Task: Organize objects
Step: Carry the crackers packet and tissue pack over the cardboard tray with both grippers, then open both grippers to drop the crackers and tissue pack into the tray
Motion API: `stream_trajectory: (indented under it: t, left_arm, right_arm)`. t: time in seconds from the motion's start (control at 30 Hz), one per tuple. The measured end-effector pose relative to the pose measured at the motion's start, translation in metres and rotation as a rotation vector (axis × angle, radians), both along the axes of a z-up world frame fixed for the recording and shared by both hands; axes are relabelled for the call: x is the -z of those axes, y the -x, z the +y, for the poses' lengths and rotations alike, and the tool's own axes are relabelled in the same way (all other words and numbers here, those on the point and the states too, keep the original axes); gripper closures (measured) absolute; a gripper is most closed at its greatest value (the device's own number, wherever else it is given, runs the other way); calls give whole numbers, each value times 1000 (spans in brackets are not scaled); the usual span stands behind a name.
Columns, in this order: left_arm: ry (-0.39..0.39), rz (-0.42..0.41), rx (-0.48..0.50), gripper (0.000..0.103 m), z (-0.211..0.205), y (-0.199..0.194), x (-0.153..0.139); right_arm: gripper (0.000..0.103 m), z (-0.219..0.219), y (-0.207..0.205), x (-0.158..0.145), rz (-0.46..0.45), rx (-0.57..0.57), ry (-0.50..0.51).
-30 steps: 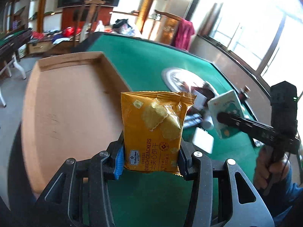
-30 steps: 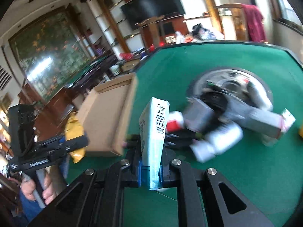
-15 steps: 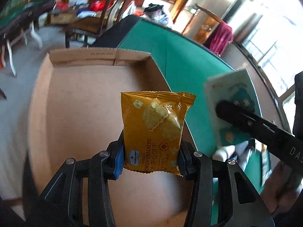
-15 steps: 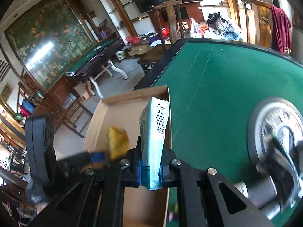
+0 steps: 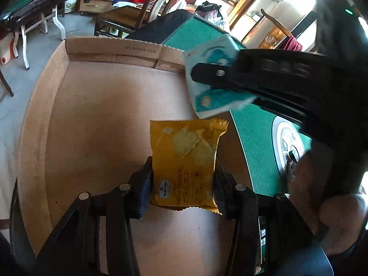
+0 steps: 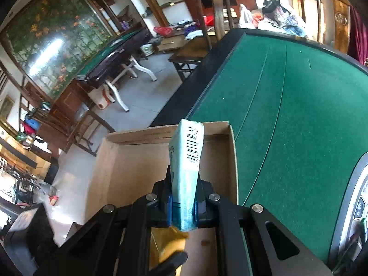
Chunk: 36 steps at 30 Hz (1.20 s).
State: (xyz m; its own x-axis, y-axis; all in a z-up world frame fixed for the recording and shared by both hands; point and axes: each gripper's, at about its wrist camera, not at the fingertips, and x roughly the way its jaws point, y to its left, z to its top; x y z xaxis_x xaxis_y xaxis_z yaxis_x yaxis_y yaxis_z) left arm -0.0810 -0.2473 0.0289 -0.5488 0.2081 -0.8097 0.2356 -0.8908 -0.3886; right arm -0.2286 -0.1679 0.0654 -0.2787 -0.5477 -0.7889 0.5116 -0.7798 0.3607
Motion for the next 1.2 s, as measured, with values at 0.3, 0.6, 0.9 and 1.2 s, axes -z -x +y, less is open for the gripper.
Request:
stream_trajectory:
  t: [0.3, 0.6, 0.9, 1.2]
  left_arm:
    - [17, 0, 16, 58, 7, 1, -3]
    - [-51, 17, 10, 47, 4, 1, -2]
    - [-134, 63, -34, 38, -10, -5, -9]
    - [-69, 181, 0, 38, 4, -26, -38]
  right_arm:
    - [88, 0, 7, 22, -53, -17, -39]
    - [69, 2, 3, 11, -30, 5, -48]
    - [61, 38, -13, -17, 32, 51, 39]
    - [61, 118, -73, -31, 15, 72, 199]
